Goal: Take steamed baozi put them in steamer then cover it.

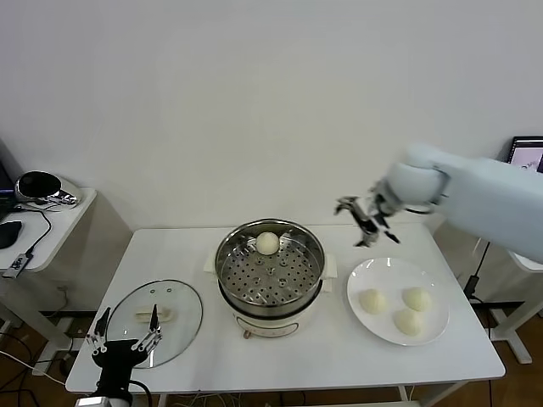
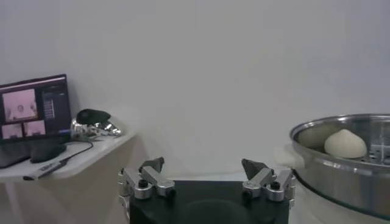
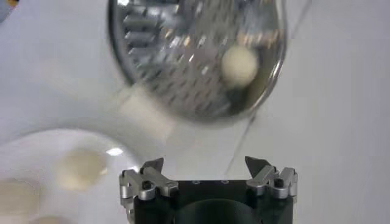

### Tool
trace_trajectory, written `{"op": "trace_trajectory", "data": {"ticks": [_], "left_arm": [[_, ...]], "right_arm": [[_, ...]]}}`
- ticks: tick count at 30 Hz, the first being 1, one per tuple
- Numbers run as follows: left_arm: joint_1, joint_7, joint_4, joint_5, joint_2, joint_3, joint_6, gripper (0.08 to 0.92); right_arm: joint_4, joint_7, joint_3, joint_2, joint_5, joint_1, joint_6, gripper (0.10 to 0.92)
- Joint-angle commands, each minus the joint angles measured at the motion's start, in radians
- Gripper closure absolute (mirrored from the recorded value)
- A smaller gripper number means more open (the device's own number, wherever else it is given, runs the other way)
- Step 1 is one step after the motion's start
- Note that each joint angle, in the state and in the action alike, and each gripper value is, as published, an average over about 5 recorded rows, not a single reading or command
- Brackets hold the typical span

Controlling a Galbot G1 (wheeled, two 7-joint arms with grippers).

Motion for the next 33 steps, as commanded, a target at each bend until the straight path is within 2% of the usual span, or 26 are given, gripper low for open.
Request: {"op": "trace_trajectory", "data": {"ticks": [1, 6, 11, 22, 33], "left_arm": [[0.0, -0.001, -0.006, 0.004, 0.003, 0.003, 0.022, 0.177], [0.003, 0.003, -0.005, 0.007, -0.002, 0.003, 0.021, 0.177], [0.007, 0.008, -0.006, 0.013, -0.008, 0.001, 0.021, 0.177], [0.019, 0.008, -0.001, 0.015, -0.018, -0.015, 0.018, 0.177], [0.017, 0.007, 0.007, 0.013, -0.02, -0.028, 0.016, 0.177]], "right_arm": [[0.092, -0.007, 0.066, -0.209, -0.035, -0.148, -0.126, 0.203], [0.021, 0.008, 0.312, -0.193, -0.1, -0.452, -0.096, 0.203], [-0.047, 0.007, 0.427, -0.136, -0.145, -0.629, -0.063, 0.203], [-0.236, -0.01, 0.451, 0.016, -0.204, -0.663, -0.005, 0.203], [-0.323, -0.011, 0.448, 0.137, -0.194, -0.66, 0.017, 0.203]]}}
